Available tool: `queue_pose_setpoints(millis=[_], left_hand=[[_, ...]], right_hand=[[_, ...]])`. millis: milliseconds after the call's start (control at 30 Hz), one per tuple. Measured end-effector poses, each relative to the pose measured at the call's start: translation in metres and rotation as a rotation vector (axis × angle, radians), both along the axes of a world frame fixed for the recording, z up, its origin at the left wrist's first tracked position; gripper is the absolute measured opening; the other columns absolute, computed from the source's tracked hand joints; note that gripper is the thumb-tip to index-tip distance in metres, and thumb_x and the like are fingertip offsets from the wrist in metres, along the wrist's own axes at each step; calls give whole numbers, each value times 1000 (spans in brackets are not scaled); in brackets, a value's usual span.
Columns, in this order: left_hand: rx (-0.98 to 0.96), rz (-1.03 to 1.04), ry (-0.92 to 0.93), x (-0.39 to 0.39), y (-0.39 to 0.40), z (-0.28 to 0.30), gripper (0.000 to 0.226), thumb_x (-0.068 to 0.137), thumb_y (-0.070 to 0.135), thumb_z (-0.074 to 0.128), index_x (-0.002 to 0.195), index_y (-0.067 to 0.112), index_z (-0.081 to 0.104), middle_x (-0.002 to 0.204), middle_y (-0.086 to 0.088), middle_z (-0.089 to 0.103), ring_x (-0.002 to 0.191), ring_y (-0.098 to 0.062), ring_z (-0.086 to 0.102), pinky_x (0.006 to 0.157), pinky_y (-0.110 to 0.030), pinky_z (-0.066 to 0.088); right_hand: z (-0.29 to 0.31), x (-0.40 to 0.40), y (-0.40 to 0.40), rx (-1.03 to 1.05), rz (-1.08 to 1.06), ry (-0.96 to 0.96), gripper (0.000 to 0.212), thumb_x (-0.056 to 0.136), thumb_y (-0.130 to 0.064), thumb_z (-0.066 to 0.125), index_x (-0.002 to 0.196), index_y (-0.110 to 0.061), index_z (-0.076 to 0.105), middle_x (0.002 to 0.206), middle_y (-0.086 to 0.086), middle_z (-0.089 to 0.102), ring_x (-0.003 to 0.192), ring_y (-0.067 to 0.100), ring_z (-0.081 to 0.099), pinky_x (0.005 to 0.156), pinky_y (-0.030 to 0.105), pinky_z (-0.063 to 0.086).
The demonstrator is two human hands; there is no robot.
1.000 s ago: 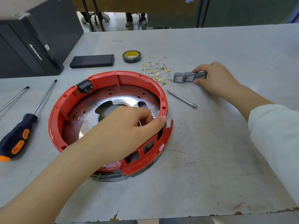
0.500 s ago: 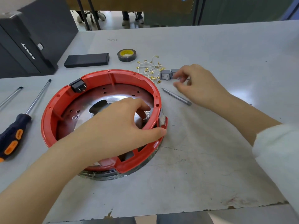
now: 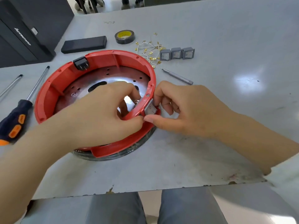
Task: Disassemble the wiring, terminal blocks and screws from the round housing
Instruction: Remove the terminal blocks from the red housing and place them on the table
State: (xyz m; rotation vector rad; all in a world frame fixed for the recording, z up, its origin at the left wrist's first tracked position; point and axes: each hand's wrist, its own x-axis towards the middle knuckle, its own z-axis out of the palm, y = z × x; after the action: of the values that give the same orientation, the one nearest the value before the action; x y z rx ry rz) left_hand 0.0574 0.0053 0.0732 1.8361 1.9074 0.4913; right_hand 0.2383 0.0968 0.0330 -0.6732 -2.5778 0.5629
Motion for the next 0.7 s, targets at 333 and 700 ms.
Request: queue_pose_setpoints(millis=[333,700], left_hand=[[38,-37,-103,-3,7,-5,46,66,67,64,79,23,60,59,-4,59,36,-6,43,40,-16,38],[123,-226,-90,-8,14,-6,32,68,47,59,78,16,63,75,0,66,65,-20,67,53,-34,55]], right_hand=[[-15,-7,-6,230,-27,169,45,84,-55,49,79,-11,59,66,-17,34,48,9,34,42,24,33],[-22,-8,-1,39,53,86,43,85,-60,46,88,-17,43,71,-16,40,66,13,43,63,17,38]])
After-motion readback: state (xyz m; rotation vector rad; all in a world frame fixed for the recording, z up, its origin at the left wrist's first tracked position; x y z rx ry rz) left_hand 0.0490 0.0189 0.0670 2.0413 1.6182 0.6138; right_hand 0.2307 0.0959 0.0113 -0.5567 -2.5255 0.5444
